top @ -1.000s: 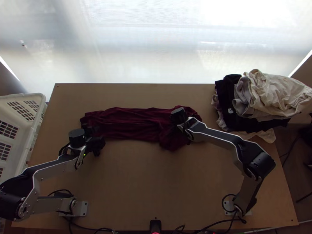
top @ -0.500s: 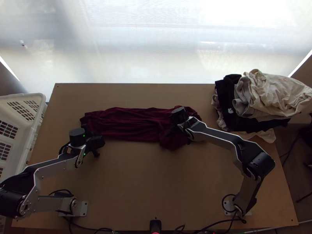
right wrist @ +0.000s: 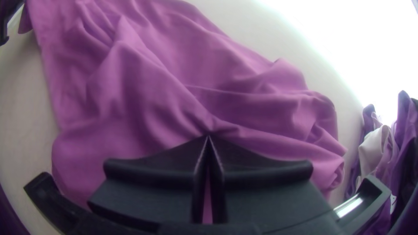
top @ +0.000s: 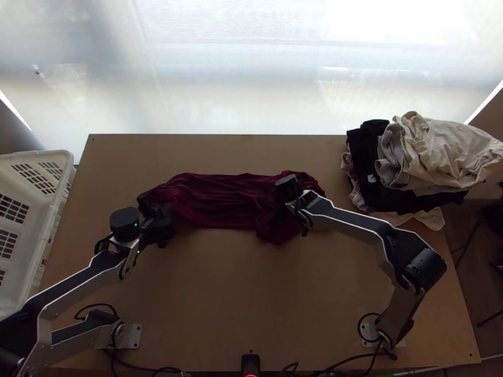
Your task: Fold the t-shirt
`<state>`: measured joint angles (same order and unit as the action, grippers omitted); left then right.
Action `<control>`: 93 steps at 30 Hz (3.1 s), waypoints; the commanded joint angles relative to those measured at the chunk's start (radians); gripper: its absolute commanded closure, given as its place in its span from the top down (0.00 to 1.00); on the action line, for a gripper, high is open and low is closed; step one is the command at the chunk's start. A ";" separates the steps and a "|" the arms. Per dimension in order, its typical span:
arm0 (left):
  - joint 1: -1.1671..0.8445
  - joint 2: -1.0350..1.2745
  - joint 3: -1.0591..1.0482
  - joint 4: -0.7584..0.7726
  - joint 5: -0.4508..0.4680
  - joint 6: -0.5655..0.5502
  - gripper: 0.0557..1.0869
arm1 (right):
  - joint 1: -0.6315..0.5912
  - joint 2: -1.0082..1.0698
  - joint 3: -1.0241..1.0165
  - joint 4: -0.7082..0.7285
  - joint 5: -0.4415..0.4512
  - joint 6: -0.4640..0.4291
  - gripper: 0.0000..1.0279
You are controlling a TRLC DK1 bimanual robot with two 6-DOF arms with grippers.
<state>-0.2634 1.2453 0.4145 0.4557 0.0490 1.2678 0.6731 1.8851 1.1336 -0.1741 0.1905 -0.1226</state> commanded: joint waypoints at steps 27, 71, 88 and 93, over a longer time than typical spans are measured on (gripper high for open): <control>-0.603 0.763 0.929 0.038 0.058 0.281 0.08 | -0.641 -0.670 -0.176 -0.202 -0.120 -0.075 0.03; -0.660 0.849 1.471 -0.982 -0.136 -0.208 0.96 | -0.678 -0.676 -0.225 -0.217 -0.195 -0.080 0.03; -0.478 0.589 1.179 -0.957 -0.143 -0.599 0.96 | -0.481 -0.672 -0.213 -0.243 -0.187 -0.035 0.03; -0.392 0.592 1.176 -0.951 -0.158 -0.849 0.78 | -0.303 -0.621 -0.181 -0.243 -0.137 -0.037 0.03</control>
<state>-0.7673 1.8618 1.6043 -0.4999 -0.0929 0.6960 0.1825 1.2205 0.9272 -0.4152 0.0116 -0.1673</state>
